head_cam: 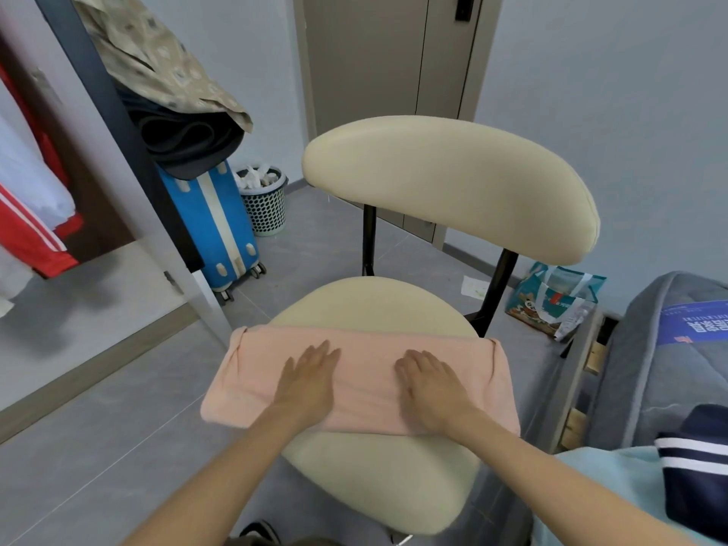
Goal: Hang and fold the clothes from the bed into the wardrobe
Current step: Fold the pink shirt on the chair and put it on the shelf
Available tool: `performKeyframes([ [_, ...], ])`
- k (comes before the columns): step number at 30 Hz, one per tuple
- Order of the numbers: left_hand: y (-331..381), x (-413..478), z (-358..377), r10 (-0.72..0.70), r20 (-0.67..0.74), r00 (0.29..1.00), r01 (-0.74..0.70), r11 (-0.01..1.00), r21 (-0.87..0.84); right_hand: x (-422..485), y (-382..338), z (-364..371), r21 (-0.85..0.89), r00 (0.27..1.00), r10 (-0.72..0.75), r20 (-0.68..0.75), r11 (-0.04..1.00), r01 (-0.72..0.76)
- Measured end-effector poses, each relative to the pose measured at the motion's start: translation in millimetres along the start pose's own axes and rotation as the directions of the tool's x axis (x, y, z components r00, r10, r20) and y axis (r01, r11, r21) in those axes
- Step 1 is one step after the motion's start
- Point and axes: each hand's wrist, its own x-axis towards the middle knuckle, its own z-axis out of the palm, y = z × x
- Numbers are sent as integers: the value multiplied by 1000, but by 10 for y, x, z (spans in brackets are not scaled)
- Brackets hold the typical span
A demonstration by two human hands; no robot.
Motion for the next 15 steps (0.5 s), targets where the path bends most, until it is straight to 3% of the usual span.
performKeyframes([
  [3, 122, 101, 209, -30, 19, 999, 31, 999, -23, 144, -45, 212, 29, 996, -13, 85, 1000, 10],
  [7, -62, 182, 441, -146, -20, 989, 144, 987, -66, 233, 235, 444, -24, 999, 37, 34, 999, -36],
  [11, -236, 301, 496, -238, -49, 970, 232, 967, -103, 264, 602, 451, 62, 965, 255, -62, 966, -251],
  [15, -77, 383, 507, -290, -62, 955, 280, 951, -132, 240, 893, 382, 276, 845, 477, -244, 869, -411],
])
